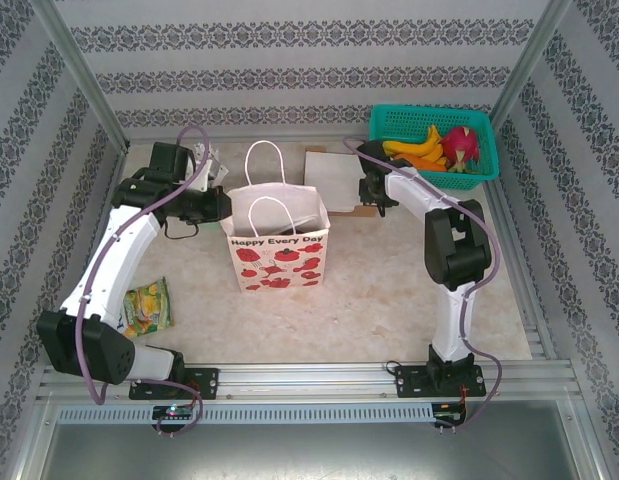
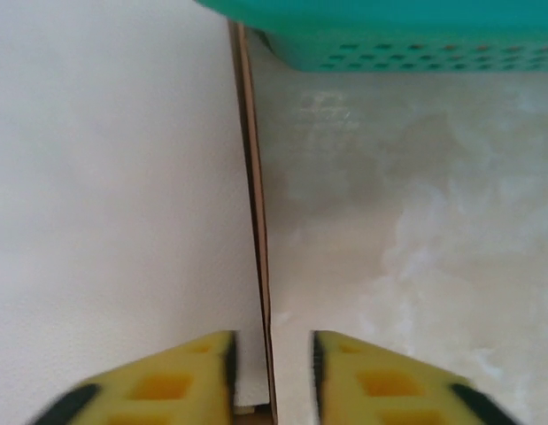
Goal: Pack the takeout coffee
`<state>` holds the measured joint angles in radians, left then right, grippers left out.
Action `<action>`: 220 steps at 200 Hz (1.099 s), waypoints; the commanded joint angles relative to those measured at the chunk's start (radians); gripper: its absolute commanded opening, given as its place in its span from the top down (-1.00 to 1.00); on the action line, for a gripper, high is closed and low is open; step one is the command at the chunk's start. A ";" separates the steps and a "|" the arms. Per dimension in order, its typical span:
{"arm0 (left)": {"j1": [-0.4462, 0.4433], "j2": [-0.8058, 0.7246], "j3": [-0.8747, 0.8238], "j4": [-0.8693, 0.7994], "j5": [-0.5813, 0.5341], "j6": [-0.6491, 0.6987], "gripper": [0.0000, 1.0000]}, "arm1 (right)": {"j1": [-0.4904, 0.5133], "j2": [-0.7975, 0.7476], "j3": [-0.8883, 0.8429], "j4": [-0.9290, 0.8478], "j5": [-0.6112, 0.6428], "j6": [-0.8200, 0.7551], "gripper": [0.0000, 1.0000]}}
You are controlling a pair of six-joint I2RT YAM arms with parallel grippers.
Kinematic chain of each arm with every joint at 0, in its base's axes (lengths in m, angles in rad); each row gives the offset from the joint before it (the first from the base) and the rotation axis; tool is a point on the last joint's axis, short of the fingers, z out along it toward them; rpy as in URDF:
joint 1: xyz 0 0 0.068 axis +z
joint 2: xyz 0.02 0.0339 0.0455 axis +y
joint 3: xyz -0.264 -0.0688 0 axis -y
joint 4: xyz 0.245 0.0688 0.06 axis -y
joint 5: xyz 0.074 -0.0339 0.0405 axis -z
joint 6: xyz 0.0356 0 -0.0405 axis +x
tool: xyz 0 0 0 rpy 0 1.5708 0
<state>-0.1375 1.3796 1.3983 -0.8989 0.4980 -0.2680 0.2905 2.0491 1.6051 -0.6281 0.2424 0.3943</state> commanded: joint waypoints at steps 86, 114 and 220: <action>-0.058 0.021 0.001 0.102 0.025 -0.109 0.79 | 0.077 0.072 0.173 -0.001 -0.157 -0.024 -0.96; -0.057 0.034 -0.005 0.110 0.033 -0.135 0.74 | 0.072 0.128 0.215 0.001 -0.166 -0.009 -0.96; -0.069 0.022 -0.073 0.189 0.101 -0.254 0.59 | 0.073 0.312 0.406 -0.101 -0.133 -0.006 -0.54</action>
<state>-0.1955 1.4059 1.3342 -0.7250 0.5922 -0.4976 0.3683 2.3268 1.9545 -0.6704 0.0711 0.3698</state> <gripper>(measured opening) 0.180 0.832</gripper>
